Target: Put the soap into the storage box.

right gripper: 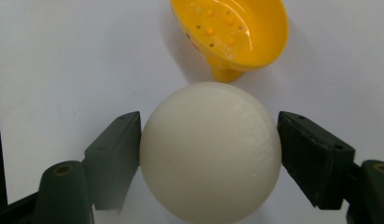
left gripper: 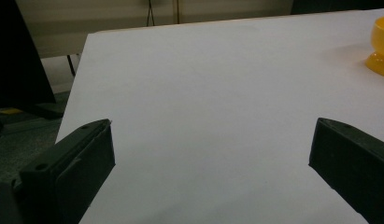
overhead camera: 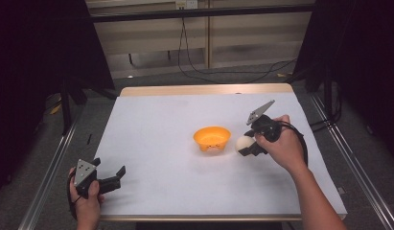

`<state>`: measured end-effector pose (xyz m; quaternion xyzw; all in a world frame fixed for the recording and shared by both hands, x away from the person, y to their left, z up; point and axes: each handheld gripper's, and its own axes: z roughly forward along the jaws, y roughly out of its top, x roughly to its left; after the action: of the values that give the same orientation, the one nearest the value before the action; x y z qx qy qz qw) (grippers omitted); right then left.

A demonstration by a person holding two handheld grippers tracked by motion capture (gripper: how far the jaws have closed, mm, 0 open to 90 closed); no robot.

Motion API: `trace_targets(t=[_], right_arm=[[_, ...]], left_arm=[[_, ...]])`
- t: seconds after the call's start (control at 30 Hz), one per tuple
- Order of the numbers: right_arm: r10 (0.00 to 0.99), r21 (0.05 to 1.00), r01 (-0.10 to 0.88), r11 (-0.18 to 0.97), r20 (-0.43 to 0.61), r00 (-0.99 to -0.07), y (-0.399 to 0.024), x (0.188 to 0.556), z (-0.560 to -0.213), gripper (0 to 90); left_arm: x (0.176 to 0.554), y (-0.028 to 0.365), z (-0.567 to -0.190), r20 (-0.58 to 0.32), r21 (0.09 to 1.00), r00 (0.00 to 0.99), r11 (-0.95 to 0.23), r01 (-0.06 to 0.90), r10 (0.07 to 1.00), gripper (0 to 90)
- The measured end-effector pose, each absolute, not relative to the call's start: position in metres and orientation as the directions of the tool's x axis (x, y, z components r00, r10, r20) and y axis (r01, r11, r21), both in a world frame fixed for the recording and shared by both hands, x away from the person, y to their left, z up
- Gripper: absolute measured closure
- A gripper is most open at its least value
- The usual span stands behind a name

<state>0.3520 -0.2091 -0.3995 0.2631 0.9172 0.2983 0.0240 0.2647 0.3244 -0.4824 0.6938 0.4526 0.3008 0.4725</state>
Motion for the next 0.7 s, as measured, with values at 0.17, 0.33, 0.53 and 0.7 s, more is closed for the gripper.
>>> trace_targets(t=[0.17,0.33,0.53,0.7], right_arm=[[0.485,0.568,0.456,0.685,0.112,-0.867,-0.204,0.359,-0.395,23.6],[0.481,0.567,0.453,0.688,0.111,-0.87,-0.2,0.362,-0.392,23.6],[0.472,0.582,0.442,0.682,0.111,-0.875,-0.193,0.367,-0.388,23.6],[0.47,0.576,0.445,0.686,0.116,-0.875,-0.187,0.37,-0.385,23.6]], left_arm=[[0.265,0.324,-0.482,-0.01,0.928,0.41,-0.145,0.344,0.912,0.0],[0.265,0.324,-0.482,-0.008,0.927,0.409,-0.146,0.345,0.912,0.0],[0.265,0.324,-0.482,-0.008,0.928,0.409,-0.146,0.344,0.913,0.0],[0.265,0.324,-0.482,-0.004,0.927,0.41,-0.151,0.344,0.912,0.0]])
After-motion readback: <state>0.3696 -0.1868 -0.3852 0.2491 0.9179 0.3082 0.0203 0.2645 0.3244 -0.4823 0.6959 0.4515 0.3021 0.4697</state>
